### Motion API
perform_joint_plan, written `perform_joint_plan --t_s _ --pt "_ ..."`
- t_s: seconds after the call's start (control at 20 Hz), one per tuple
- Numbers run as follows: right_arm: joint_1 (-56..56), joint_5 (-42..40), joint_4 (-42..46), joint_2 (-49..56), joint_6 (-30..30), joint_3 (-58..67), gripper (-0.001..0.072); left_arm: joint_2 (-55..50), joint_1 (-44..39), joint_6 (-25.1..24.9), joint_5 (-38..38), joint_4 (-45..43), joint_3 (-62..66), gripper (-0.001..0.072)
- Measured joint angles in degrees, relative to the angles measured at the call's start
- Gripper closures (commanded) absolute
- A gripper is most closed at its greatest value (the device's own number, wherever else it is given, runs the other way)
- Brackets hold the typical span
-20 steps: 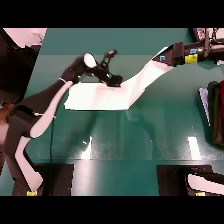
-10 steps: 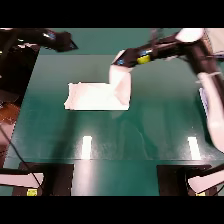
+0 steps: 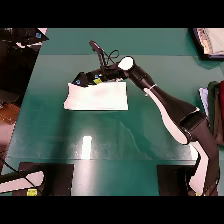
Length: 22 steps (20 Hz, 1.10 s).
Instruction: Fold the shirts.
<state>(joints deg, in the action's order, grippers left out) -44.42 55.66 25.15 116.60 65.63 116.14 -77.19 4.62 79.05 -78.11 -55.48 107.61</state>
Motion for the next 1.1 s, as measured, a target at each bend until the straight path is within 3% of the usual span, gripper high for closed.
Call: perform_joint_plan --t_s 0.35,0.4,0.45,0.5,0.75,1.1 --pt "14.45 10.75 15.52 -12.44 4.04 -18.64 0.0325 0.37 0.33 0.0 -2.51 -0.07 -0.02 0.0683" --pt "17.22 11.21 17.07 -14.6 5.16 -23.17 0.0272 0.37 0.33 0.0 -2.54 -0.04 -0.02 0.0683" --pt "19.58 11.23 17.84 -16.63 6.21 -27.41 0.0051 0.37 0.33 0.0 -2.54 -0.04 -0.04 0.0683" --pt "21.84 10.58 17.75 -18.56 6.73 -31.93 0.0 0.37 0.33 0.0 -2.47 -0.04 -0.04 0.0682" --pt "27.26 6.05 8.96 -20.33 5.33 -45.88 0.0023 0.37 0.33 0.0 -1.38 -0.07 -0.04 0.0682" --pt "20.98 4.96 0.92 -10.14 2.1 -38.6 0.0024 0.37 0.35 -0.48 -1.05 -0.04 -0.04 0.0683"
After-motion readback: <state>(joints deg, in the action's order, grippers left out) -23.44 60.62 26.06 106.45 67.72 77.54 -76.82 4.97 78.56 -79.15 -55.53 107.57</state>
